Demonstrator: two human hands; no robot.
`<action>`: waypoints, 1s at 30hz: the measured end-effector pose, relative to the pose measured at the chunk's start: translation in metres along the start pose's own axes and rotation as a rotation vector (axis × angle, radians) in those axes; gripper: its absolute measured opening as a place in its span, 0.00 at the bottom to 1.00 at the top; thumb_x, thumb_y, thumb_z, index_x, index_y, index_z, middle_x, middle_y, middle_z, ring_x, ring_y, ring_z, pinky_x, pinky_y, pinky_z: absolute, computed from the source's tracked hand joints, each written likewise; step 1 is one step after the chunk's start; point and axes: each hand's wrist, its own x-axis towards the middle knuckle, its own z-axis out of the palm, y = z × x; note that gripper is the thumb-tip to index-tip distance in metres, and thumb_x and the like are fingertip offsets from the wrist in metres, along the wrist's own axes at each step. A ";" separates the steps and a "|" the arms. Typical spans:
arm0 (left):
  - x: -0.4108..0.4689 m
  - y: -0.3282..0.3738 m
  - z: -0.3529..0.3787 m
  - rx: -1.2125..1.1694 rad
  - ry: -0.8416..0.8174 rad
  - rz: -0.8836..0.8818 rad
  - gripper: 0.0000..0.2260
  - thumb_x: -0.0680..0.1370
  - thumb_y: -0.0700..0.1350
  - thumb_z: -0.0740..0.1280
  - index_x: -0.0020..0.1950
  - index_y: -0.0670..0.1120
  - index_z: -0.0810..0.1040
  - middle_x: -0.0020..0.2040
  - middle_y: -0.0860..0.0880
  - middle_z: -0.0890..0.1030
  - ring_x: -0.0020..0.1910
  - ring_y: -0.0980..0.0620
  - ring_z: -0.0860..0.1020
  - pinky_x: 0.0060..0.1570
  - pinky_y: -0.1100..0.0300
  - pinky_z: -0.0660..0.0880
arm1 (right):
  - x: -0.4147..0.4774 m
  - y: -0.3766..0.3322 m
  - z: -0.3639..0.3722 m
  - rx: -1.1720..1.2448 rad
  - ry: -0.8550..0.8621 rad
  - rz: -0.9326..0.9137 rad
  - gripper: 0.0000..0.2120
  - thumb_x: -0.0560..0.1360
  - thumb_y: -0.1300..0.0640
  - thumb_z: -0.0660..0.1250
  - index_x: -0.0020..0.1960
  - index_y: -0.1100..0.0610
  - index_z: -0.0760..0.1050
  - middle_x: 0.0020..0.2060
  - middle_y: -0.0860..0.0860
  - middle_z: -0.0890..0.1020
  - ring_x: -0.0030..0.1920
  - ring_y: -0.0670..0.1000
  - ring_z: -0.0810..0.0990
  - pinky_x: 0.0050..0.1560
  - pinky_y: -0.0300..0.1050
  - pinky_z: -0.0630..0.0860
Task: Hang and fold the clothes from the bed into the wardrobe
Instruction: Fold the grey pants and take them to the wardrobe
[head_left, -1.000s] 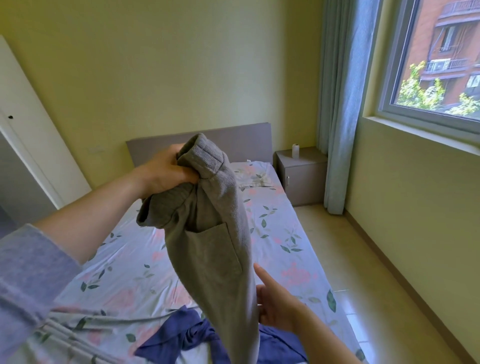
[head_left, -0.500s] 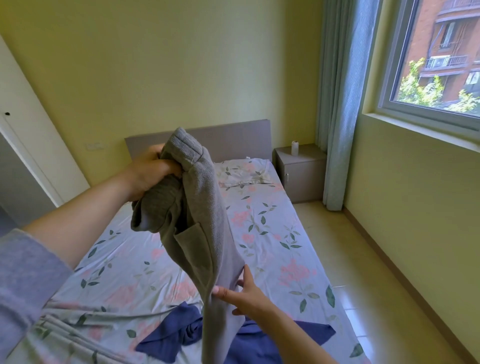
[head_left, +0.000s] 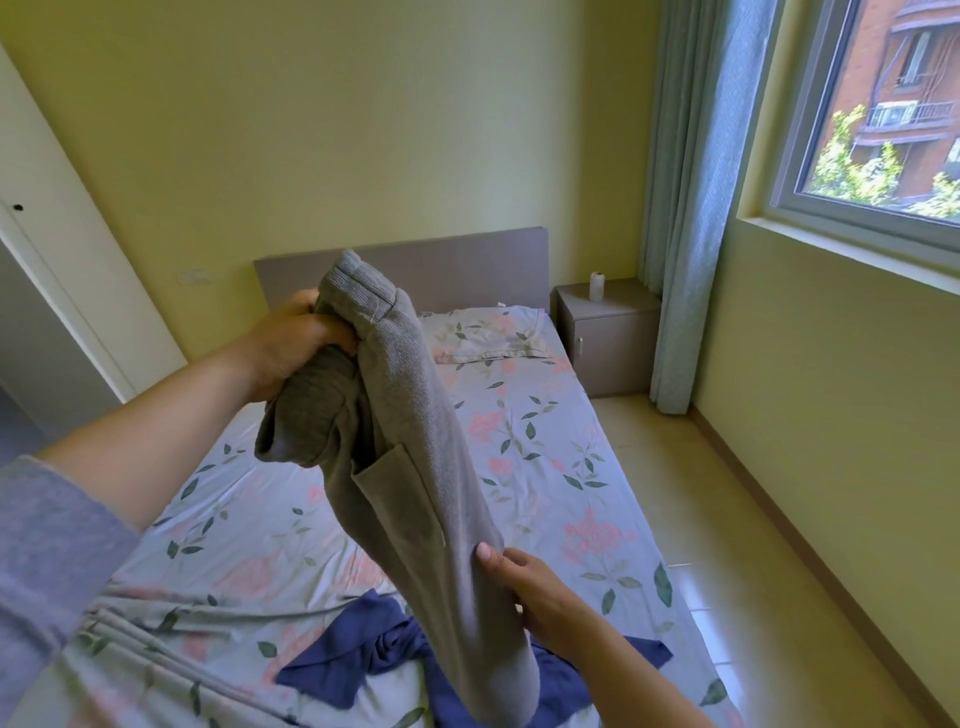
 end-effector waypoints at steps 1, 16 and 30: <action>0.000 -0.002 0.000 -0.015 -0.003 -0.013 0.11 0.61 0.39 0.66 0.42 0.41 0.78 0.40 0.42 0.81 0.43 0.42 0.79 0.47 0.50 0.76 | 0.001 0.000 -0.001 0.027 -0.004 0.044 0.44 0.62 0.24 0.66 0.62 0.58 0.76 0.59 0.56 0.80 0.62 0.54 0.77 0.65 0.48 0.72; 0.002 -0.094 -0.027 -0.023 -0.001 -0.390 0.06 0.73 0.30 0.60 0.43 0.37 0.76 0.41 0.37 0.79 0.38 0.42 0.81 0.46 0.51 0.77 | -0.010 -0.054 -0.084 0.201 0.667 -0.396 0.14 0.76 0.51 0.70 0.34 0.52 0.71 0.29 0.46 0.68 0.37 0.48 0.66 0.39 0.44 0.61; -0.021 -0.212 0.122 -0.117 0.029 -0.462 0.13 0.67 0.26 0.58 0.40 0.40 0.77 0.32 0.41 0.78 0.35 0.42 0.76 0.37 0.54 0.74 | -0.082 -0.023 -0.148 -0.037 1.062 -0.456 0.12 0.79 0.51 0.66 0.44 0.60 0.78 0.36 0.52 0.76 0.40 0.48 0.72 0.44 0.46 0.68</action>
